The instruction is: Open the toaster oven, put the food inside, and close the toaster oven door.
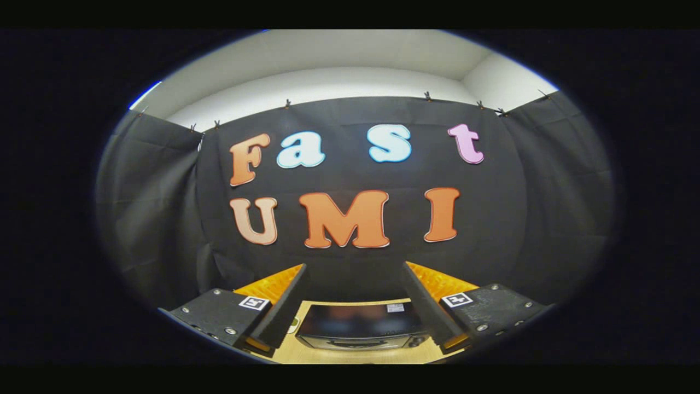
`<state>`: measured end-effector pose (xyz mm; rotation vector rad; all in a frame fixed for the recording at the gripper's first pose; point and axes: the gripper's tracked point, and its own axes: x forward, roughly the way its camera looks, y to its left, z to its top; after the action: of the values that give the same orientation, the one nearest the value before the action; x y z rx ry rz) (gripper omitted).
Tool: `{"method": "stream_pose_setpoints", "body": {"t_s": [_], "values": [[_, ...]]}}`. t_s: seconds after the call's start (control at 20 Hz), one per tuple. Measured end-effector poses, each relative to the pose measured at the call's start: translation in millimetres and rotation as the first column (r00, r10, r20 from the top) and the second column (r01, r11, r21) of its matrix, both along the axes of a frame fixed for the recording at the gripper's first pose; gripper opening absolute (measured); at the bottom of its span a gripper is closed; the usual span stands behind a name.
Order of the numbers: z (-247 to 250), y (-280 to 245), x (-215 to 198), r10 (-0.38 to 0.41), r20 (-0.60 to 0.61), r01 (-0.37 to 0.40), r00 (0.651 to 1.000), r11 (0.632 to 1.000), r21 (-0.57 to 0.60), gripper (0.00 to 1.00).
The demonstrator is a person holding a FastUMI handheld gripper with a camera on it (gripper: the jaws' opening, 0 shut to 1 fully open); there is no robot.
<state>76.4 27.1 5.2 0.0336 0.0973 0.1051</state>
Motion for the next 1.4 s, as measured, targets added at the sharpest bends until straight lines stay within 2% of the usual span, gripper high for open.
{"method": "stream_pose_setpoints", "body": {"t_s": [0.15, 0.4, 0.6, 0.8, 1.15, 1.4], "values": [[6, -10, -4, -0.025, 0.011, 0.025, 1.000, 1.000, -0.007, 0.99], [-21, -19, -36, -0.047, 0.007, 0.047, 0.999, 0.996, -0.074, 0.99], [-39, -9, -56, 0.003, -0.028, -0.005, 1.000, 0.995, -0.096, 0.99], [-38, -2, -60, 0.034, -0.023, -0.036, 0.999, 0.995, -0.095, 0.99], [-41, -16, -64, 0.009, -0.029, -0.011, 1.000, 0.998, -0.069, 0.99], [-37, -11, -58, 0.024, -0.032, -0.027, 0.999, 0.995, -0.097, 0.99]]}}
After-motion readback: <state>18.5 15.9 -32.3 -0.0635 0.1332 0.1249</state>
